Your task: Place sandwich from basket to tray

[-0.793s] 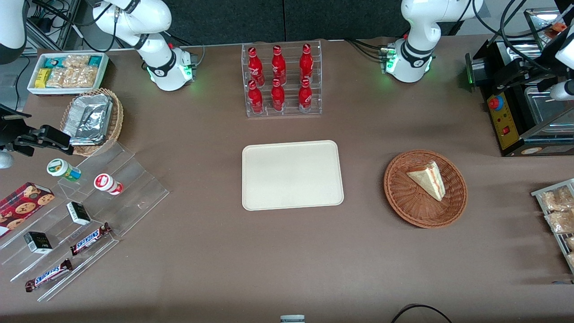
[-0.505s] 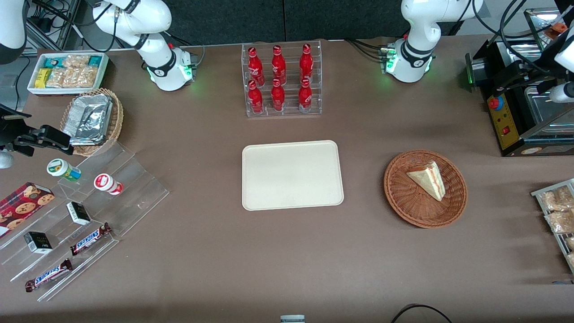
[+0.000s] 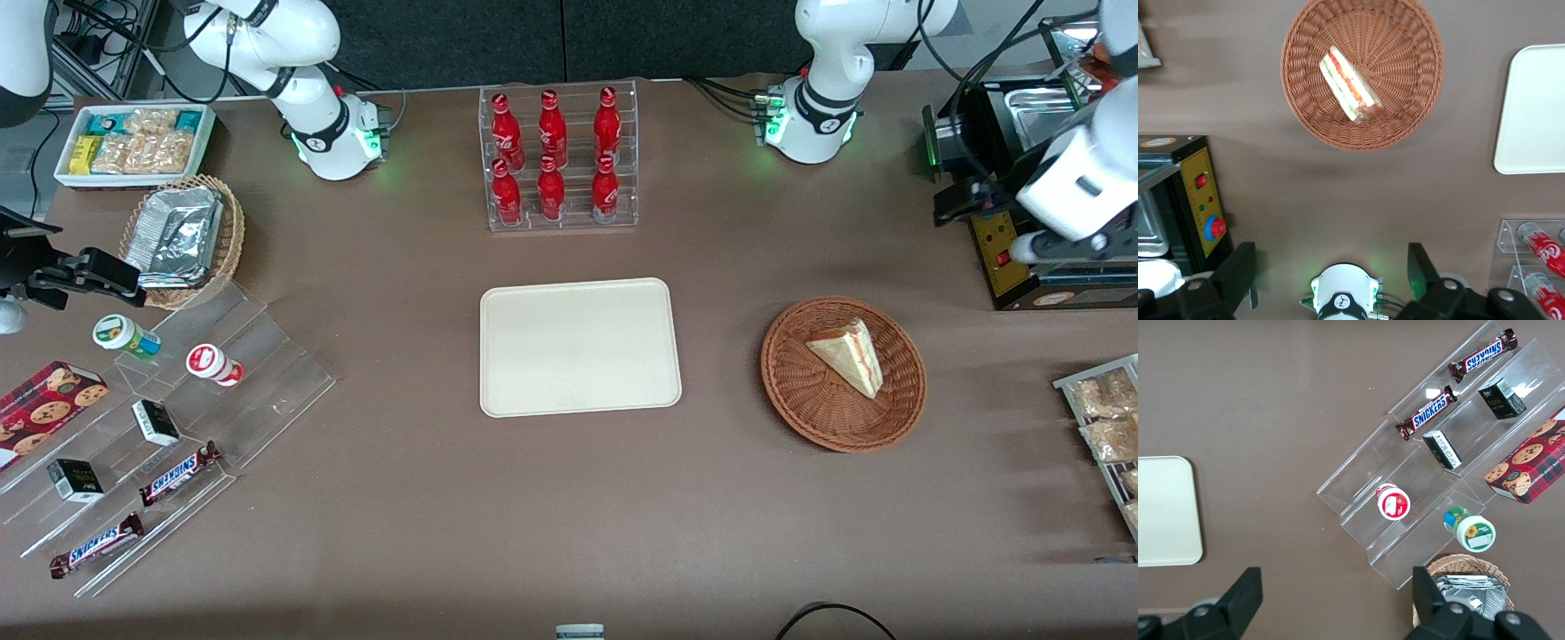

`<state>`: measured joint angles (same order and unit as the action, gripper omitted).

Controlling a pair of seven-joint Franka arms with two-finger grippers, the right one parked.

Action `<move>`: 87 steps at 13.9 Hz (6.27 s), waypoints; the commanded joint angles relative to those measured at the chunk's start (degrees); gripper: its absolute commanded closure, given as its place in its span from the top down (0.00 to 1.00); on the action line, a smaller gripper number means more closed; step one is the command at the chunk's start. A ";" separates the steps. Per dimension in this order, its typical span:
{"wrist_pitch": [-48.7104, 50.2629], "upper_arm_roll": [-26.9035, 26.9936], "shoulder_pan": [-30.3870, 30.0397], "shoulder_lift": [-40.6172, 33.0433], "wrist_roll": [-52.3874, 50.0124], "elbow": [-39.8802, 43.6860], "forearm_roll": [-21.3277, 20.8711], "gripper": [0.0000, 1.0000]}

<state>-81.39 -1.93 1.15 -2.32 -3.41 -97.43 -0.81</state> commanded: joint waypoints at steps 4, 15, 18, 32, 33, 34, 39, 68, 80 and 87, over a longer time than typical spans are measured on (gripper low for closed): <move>-15.96 0.00 0.08 -1.29 -5.28 -15.31 -0.77 1.00; -40.06 0.00 0.00 3.63 -29.45 -28.87 -0.94 1.00; -44.80 -0.18 0.00 6.44 -35.60 -28.96 -1.03 1.00; -57.39 -1.50 -0.09 16.11 -43.09 -32.04 -3.14 1.00; -57.39 -1.50 -0.09 16.29 -43.00 -32.12 -3.23 0.99; -57.39 -1.50 -0.09 16.38 -43.00 -32.13 -3.84 0.87; -56.69 -1.32 -1.24 16.47 -42.21 -31.51 -4.37 0.00; -40.60 -1.85 39.28 39.84 -39.66 11.37 4.51 0.00; -39.63 -1.58 42.97 44.94 -42.38 13.14 -0.33 0.24; -39.37 -1.58 42.80 44.95 -42.82 14.72 0.37 1.00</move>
<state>-122.23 -4.21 43.22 41.79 -44.89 -85.58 -0.16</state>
